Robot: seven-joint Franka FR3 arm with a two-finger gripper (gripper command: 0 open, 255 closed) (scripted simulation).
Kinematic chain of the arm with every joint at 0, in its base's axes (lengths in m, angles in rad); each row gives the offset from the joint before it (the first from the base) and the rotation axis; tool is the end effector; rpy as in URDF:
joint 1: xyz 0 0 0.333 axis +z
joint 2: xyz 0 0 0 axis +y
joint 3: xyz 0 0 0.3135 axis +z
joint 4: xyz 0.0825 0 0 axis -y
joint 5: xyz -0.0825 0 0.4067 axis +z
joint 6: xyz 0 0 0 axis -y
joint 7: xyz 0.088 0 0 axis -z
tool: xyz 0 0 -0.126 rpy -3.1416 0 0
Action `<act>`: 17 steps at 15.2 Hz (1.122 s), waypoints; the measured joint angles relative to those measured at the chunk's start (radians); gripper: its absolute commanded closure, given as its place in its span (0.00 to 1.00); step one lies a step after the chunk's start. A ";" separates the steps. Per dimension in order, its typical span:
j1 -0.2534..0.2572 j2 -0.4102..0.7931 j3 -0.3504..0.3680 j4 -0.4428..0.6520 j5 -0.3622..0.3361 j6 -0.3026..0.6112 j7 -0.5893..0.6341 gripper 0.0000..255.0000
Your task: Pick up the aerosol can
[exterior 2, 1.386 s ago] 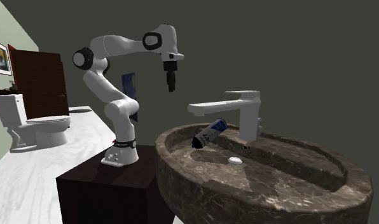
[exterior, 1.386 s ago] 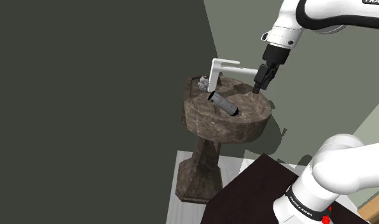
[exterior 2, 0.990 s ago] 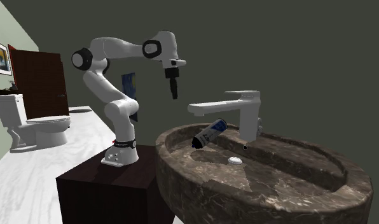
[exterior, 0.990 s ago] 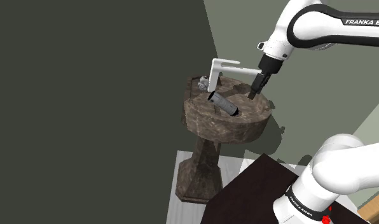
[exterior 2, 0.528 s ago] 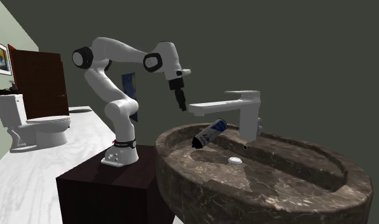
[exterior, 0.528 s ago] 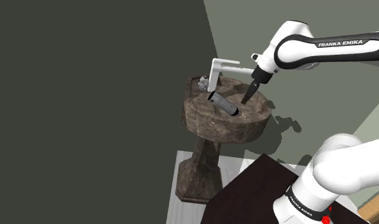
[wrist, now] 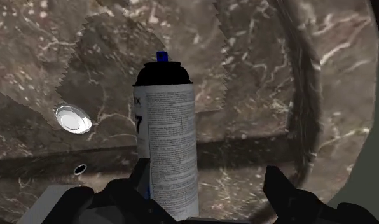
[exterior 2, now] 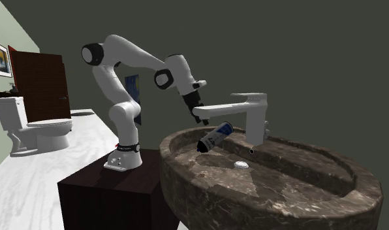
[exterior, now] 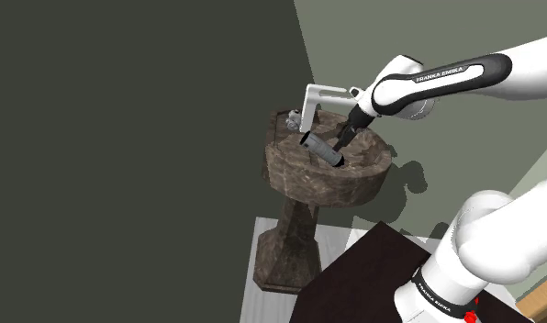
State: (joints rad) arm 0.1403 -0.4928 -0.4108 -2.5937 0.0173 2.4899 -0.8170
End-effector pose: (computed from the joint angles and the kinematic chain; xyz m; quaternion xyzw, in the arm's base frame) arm 0.4345 -0.1157 0.4133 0.9434 0.2636 0.2011 0.0005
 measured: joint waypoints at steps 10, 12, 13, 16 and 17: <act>0.221 0.224 -0.233 0.039 0.238 0.256 -0.348 0.00; 0.245 0.243 -0.253 0.035 0.271 0.278 -0.377 0.00; 0.249 0.246 -0.257 0.033 0.277 0.283 -0.383 1.00; 0.251 0.248 -0.258 0.031 0.281 0.288 -0.385 1.00; 0.252 0.248 -0.258 0.031 0.281 0.288 -0.386 1.00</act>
State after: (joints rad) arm 0.3919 -0.2451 -0.6693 -2.5629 0.2985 2.7779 -1.2027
